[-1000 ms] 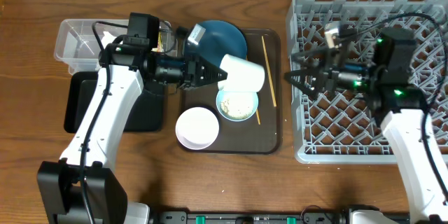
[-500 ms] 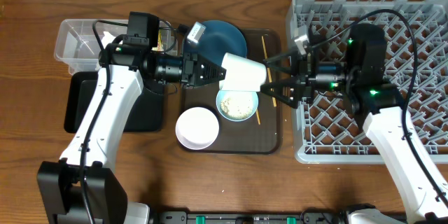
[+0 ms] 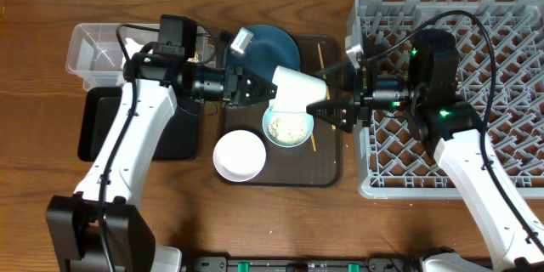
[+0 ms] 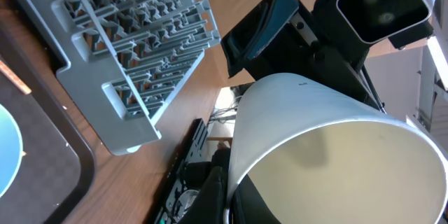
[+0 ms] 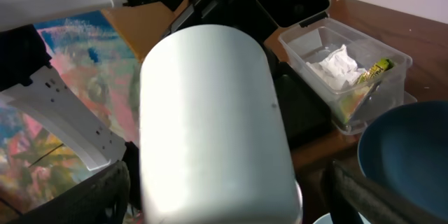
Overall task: Sort waste into correct bins and load items into the dishwasher rack
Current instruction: 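Lift the white cup and hand it to the right gripper, then place the white cup upside down in the dish rack with right gripper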
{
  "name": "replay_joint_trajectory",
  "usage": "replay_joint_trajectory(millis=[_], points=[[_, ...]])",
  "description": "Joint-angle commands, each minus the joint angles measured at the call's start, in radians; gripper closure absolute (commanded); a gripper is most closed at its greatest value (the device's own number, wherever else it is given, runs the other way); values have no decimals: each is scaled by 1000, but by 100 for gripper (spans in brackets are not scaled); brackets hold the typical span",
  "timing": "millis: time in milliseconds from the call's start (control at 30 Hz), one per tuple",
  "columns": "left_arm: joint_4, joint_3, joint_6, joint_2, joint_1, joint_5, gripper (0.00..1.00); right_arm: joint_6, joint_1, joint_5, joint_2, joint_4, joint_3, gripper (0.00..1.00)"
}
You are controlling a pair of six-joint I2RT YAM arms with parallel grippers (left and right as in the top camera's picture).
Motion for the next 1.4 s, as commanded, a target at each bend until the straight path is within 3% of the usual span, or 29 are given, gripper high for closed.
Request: replay_joint_trajectory(millis=[0, 167, 500, 700, 1033, 1200, 1367], points=[[2, 13, 14, 2, -7, 24, 94, -3, 24, -4, 6, 9, 16, 17], [2, 13, 14, 2, -7, 24, 94, -3, 35, -4, 7, 16, 16, 23], [2, 13, 14, 2, -7, 24, 94, -3, 64, -4, 35, 25, 16, 23], [2, 13, 14, 2, -7, 24, 94, -2, 63, -5, 47, 39, 16, 38], [1, 13, 14, 2, -7, 19, 94, 20, 37, -27, 46, 106, 16, 46], [-2, 13, 18, 2, -7, -32, 84, 50, -7, -22, 46, 106, 16, 46], [-6, 13, 18, 2, -7, -105, 77, 167, -98, 89, 46, 72, 16, 45]])
